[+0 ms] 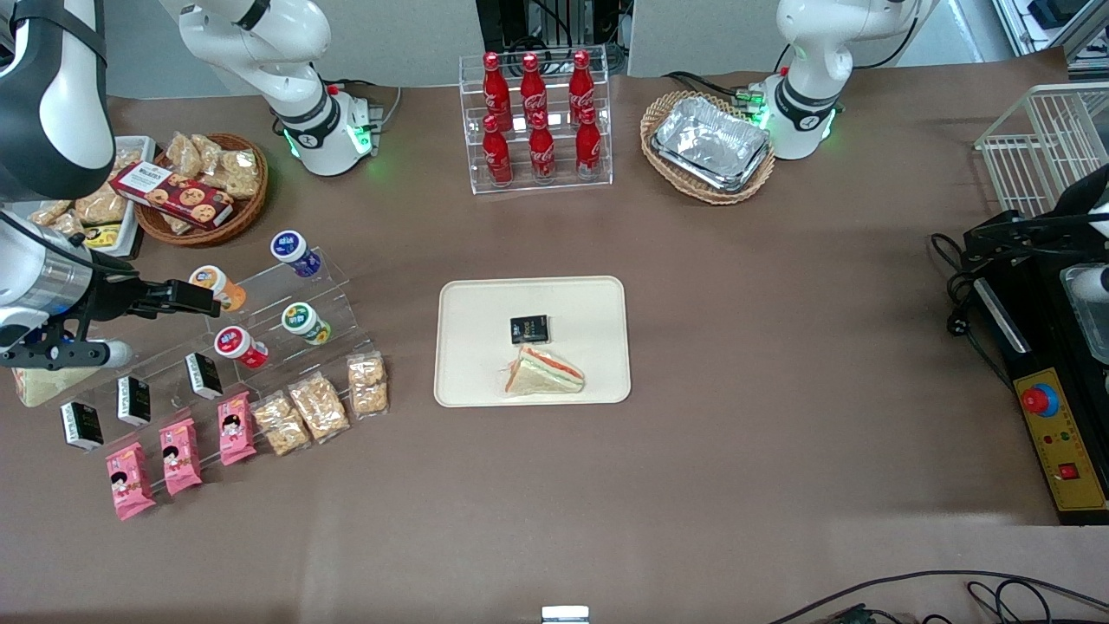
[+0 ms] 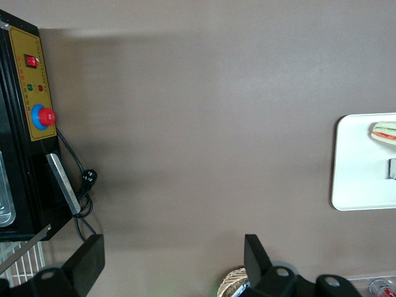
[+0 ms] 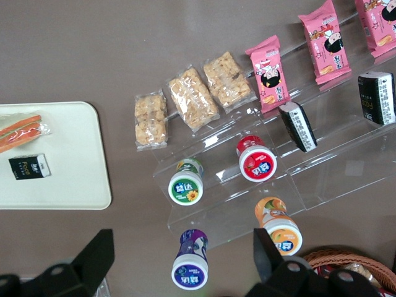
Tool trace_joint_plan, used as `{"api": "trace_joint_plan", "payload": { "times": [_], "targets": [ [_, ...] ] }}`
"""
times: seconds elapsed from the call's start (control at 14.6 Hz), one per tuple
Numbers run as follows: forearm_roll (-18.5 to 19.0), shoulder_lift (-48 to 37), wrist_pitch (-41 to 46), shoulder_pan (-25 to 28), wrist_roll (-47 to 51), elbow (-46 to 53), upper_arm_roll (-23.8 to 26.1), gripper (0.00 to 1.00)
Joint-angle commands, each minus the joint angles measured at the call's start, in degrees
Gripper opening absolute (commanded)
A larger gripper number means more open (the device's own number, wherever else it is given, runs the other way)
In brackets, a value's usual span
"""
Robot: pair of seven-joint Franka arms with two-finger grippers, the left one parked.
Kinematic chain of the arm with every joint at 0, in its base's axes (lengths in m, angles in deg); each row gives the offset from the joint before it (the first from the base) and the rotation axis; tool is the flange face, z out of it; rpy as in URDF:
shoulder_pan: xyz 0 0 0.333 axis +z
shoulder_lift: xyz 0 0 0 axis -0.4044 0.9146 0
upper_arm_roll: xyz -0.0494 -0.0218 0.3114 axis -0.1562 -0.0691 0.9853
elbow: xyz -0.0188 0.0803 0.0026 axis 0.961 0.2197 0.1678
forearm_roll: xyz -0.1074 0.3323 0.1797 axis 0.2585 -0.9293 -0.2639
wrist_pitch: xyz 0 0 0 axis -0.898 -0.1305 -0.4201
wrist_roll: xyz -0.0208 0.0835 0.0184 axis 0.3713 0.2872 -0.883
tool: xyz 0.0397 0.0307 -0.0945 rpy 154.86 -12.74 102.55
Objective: Place green gum on tray
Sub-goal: 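Move the right gripper toward the green-labelled gum bottle on the rack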
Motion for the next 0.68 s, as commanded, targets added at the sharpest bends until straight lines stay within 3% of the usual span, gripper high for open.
{"api": "trace_joint_plan", "payload": {
  "times": [0.0,0.62],
  "targets": [
    [0.1,0.0,-0.5,-0.3,0.2,0.3,0.4,1.00],
    [0.6,-0.6,-2.7,-0.1,0.6,-0.2,0.7,1.00]
  ]
}}
